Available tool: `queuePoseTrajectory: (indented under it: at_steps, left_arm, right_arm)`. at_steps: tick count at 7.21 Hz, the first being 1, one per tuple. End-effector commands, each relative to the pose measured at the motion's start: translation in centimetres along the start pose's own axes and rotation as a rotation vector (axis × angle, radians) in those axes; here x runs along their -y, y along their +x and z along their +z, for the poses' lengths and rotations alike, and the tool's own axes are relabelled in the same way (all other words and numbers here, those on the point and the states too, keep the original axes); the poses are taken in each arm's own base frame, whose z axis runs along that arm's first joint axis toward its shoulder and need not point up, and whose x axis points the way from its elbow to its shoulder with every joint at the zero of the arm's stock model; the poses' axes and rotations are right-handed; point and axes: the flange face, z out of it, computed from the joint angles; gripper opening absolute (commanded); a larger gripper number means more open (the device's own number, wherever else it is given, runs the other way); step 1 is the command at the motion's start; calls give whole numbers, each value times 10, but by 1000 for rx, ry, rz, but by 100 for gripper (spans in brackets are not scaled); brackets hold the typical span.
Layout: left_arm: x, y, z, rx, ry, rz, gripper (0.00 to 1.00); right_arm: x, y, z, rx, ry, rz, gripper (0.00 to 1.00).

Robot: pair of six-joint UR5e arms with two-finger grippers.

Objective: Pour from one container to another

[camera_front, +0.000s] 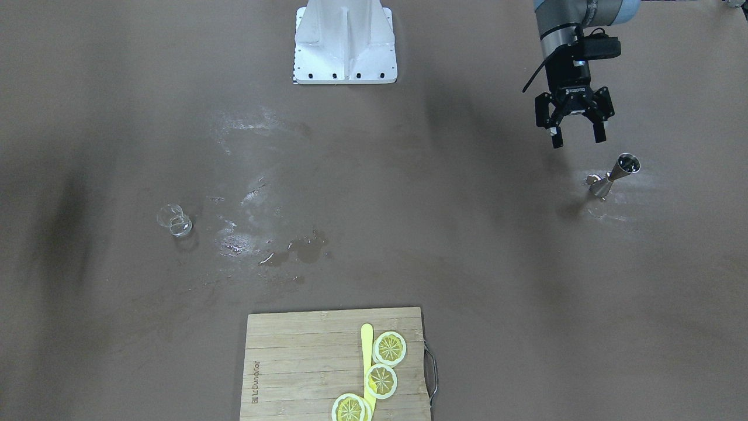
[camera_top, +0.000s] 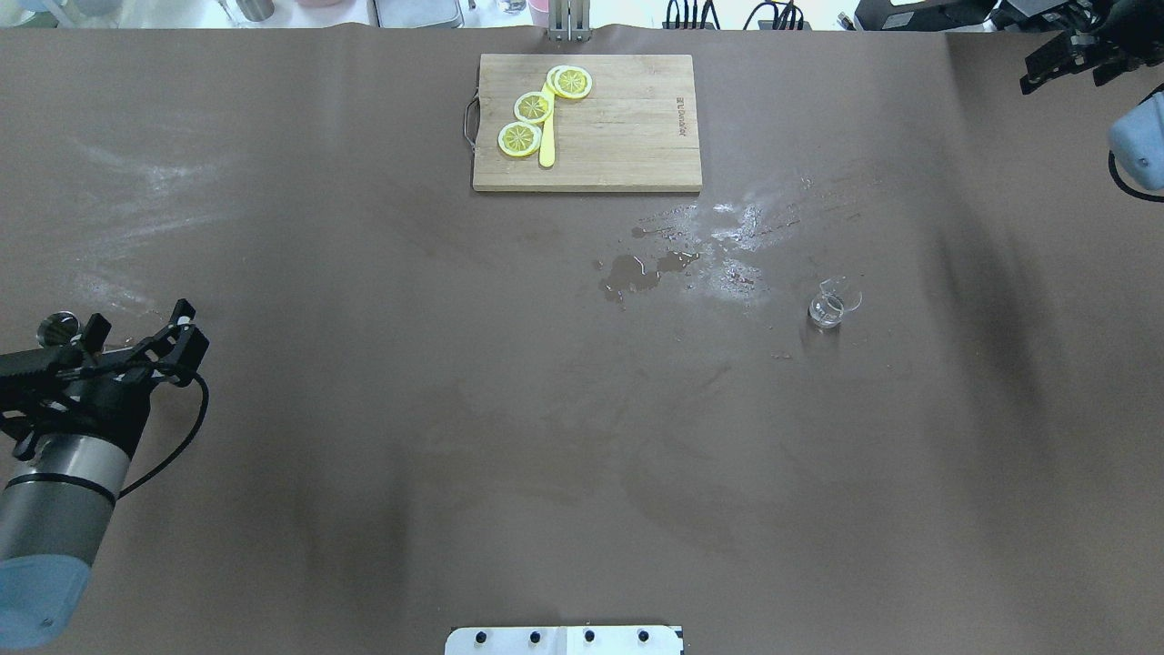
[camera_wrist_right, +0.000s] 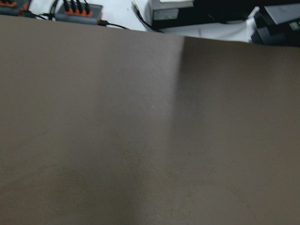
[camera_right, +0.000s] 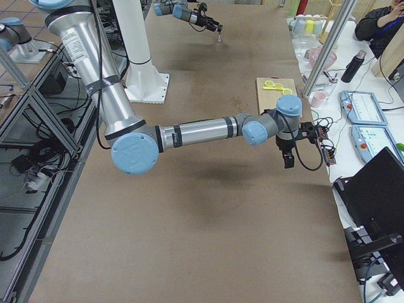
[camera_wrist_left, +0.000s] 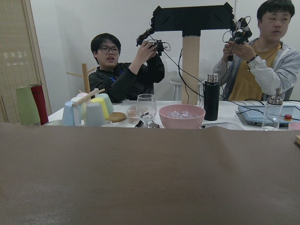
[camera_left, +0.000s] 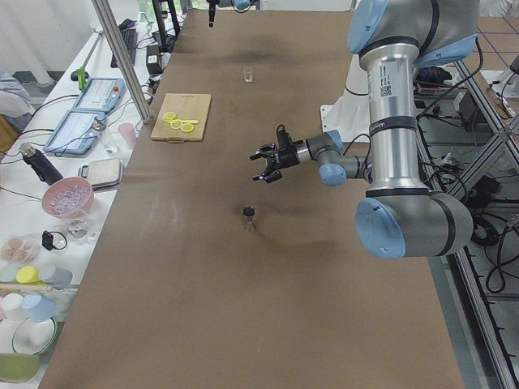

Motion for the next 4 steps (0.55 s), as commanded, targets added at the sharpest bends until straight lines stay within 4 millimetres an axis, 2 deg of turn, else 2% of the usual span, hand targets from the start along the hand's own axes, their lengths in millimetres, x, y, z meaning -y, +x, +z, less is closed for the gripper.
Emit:
queuePoseTrajectory:
  at_steps: [1,2,3,4]
  left_arm:
    - [8,40,15,0,-122,119,98]
    - [17,52,24,-16,-225,117,98]
    - [56,59,53,-14,-324,31,98]
    - [94,51,99,10,-405,-21,98]
  right_arm:
    - [-16,23,-13,-72,-151,-104,100]
    - [-17,38,-18,-80,-165,-186,100]
    - [-17,47,-25,-85,-178,-159,100]
    - [-19,62,-34,-81,-199,-118,100]
